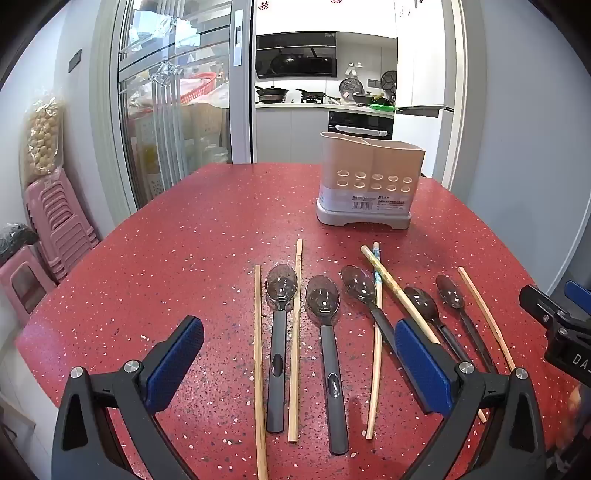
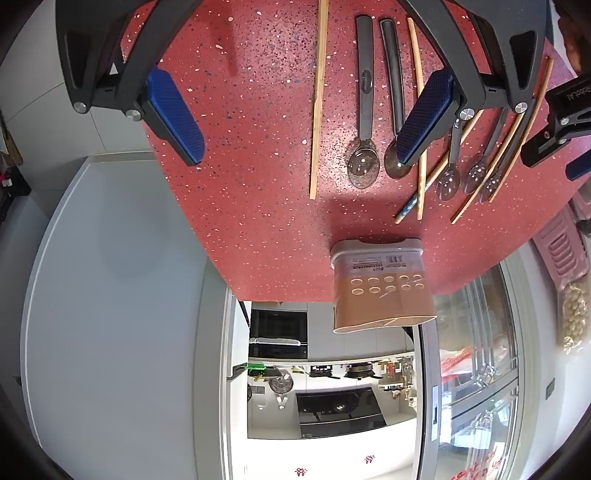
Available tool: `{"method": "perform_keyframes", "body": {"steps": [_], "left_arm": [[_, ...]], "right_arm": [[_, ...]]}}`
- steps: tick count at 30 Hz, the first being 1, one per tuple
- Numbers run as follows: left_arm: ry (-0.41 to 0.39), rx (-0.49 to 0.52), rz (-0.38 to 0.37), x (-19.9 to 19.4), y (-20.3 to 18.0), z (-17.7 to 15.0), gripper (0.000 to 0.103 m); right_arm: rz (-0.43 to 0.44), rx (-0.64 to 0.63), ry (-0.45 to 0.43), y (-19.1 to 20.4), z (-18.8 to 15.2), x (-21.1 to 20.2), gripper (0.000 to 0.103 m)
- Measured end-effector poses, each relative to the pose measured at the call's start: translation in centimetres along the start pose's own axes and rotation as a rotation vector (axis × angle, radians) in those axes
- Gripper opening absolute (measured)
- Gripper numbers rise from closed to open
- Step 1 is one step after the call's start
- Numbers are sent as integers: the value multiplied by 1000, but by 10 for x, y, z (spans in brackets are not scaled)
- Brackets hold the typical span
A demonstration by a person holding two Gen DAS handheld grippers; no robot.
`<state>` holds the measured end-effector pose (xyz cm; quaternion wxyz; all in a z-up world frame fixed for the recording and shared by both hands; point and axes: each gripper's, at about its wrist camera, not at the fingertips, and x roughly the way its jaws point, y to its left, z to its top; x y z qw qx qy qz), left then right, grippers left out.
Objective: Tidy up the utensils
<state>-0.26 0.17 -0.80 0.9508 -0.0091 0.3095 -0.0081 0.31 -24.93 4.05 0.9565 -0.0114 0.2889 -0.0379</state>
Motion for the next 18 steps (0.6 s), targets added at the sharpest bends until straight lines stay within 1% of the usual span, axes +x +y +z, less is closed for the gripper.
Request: {"method": "perform_keyframes", "body": {"steps": [11,13,18], "left_arm": [[3,-3,0,0,0,0,103],[5,-2,0,0,-1,-1,103],[5,-2,0,0,-1,-1,103]], "right_arm": [[2,-2,12,0,-1,1,103],[1,-3,11,6,0,-2,103],[1,-2,14,2,-4,2,103]]}}
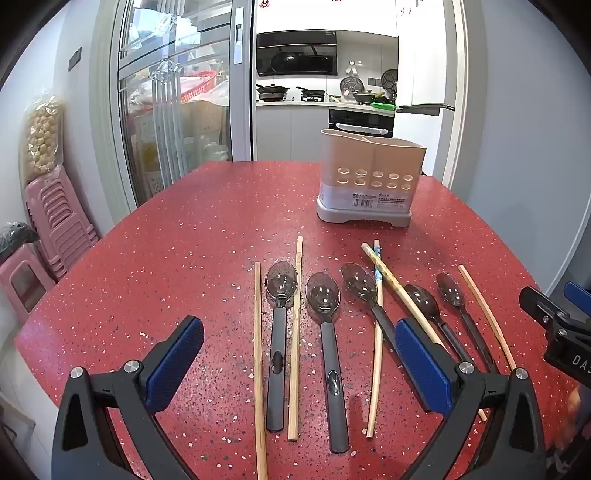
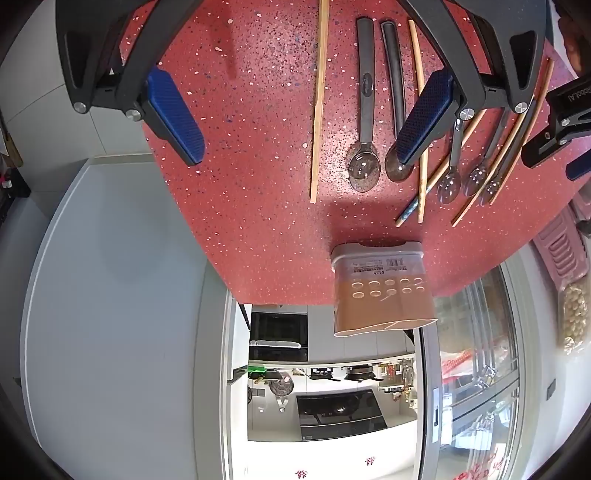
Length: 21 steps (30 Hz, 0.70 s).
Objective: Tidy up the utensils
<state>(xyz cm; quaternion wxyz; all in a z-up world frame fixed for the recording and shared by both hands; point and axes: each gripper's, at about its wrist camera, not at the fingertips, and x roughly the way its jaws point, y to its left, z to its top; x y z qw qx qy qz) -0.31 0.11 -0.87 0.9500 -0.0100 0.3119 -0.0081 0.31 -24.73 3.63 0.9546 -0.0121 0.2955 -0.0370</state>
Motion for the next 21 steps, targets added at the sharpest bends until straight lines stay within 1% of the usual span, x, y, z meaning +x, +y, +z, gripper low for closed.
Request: {"method": "perform_keyframes", "body": {"steps": [21], "left_arm": [[5,-4,-1,1,3,-4,103]], "right_arm": [[1,2,4,0,0,1,103]]}}
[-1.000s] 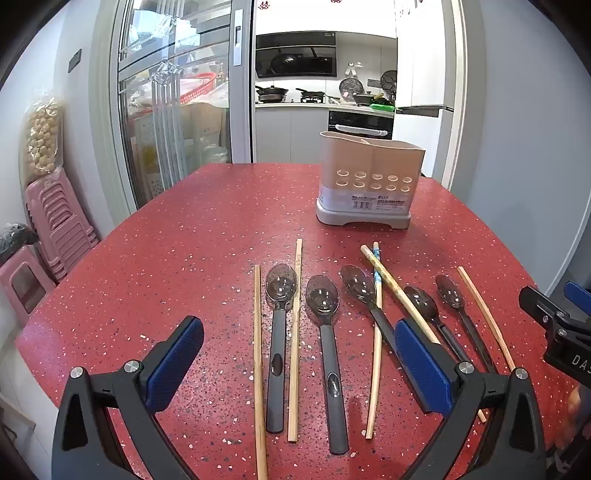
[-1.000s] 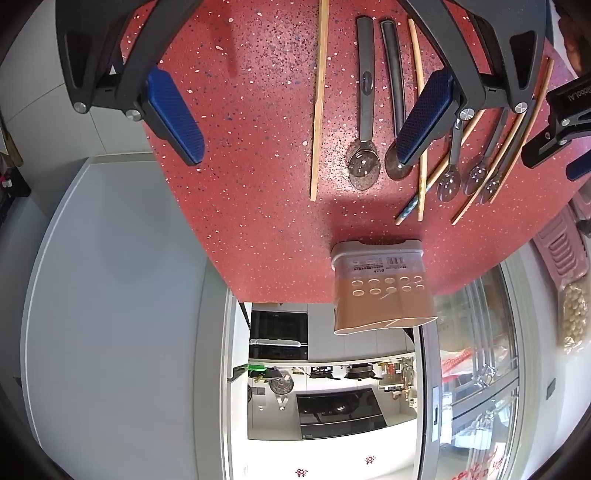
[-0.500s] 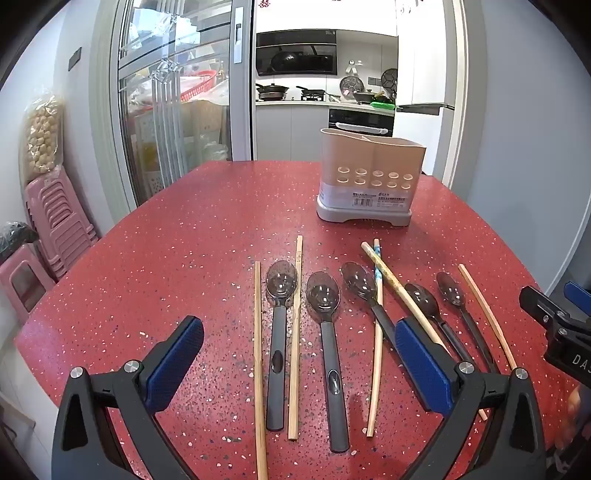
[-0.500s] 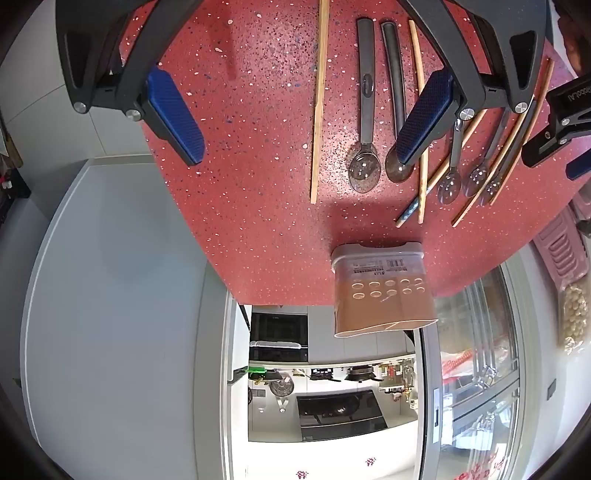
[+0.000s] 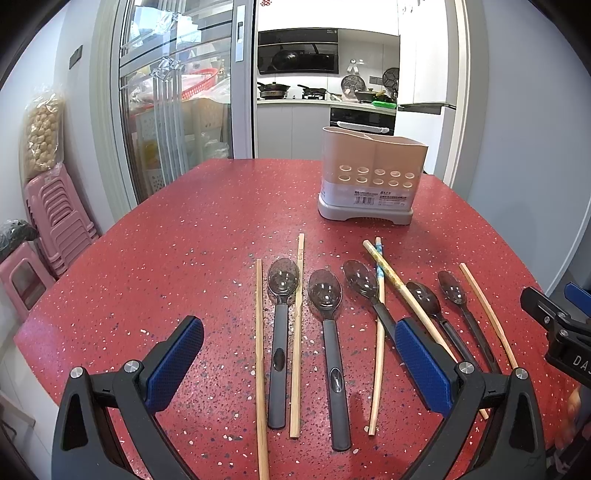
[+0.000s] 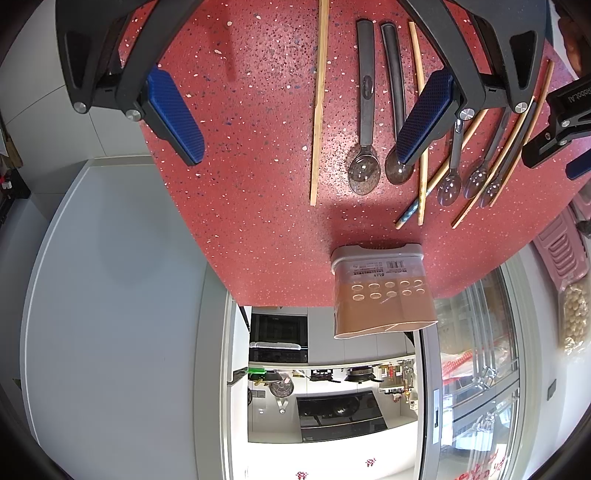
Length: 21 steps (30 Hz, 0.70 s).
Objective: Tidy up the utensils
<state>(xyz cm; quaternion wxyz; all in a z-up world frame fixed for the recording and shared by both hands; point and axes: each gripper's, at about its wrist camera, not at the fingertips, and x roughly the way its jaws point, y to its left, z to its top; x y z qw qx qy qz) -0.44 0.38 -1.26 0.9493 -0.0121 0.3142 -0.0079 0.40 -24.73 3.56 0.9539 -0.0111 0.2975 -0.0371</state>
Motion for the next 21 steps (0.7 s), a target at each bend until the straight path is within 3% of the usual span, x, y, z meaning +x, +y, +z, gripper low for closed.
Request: {"method": "perform_keyframes", "body": {"steps": [21], "left_arm": [[8,-4,0,0,1,-1,103]], "right_arm": [[0,-1,9,3,-6,6,103]]}}
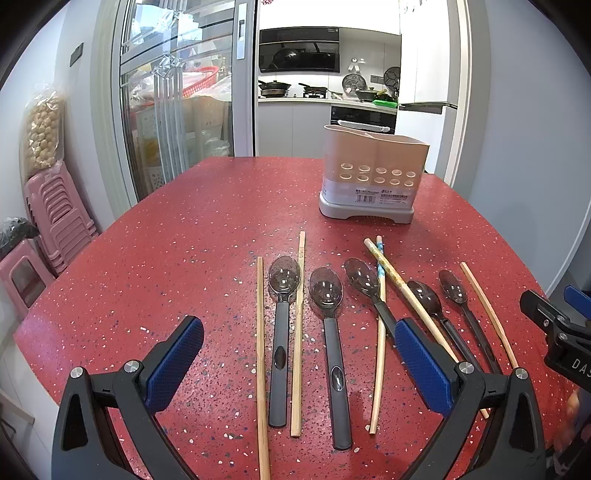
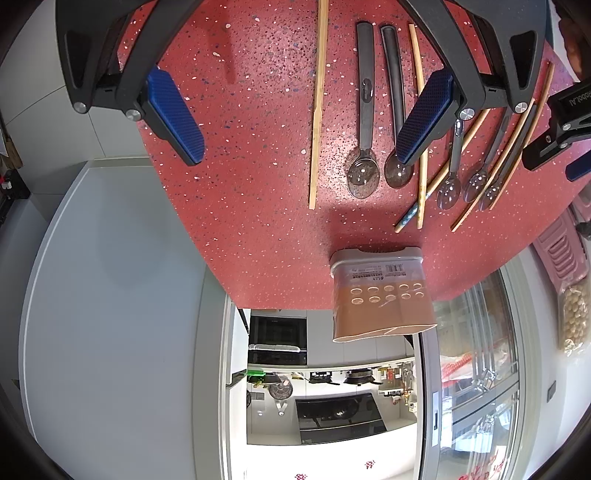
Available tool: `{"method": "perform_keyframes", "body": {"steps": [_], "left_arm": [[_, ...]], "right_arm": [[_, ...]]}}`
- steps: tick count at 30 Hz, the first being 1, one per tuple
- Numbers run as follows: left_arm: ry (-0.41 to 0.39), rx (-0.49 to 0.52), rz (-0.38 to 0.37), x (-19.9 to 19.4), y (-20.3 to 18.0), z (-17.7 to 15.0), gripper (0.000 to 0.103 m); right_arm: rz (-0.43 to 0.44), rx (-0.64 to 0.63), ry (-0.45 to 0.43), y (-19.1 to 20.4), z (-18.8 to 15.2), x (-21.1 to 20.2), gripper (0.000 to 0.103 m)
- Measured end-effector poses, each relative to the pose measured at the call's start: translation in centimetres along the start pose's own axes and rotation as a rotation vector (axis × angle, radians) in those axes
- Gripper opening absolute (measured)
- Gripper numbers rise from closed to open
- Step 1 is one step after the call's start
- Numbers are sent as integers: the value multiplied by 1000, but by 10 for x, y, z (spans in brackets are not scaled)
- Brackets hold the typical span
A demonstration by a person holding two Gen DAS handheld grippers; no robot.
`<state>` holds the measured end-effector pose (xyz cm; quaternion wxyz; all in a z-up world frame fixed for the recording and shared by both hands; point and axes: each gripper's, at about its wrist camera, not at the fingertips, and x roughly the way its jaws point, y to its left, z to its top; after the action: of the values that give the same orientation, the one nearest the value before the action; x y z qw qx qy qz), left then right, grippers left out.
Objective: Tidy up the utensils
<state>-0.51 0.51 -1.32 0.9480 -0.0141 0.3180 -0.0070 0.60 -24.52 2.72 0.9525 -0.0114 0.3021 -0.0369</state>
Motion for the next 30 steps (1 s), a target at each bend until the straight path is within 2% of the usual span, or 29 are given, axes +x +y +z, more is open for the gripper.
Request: {"method": "perform_keyframes", "body": {"steps": [30], "left_arm": [[10,-5,-5,4,1,-1,103]], "right_arm": [[1,1,7,1,-2,0,103]]}}
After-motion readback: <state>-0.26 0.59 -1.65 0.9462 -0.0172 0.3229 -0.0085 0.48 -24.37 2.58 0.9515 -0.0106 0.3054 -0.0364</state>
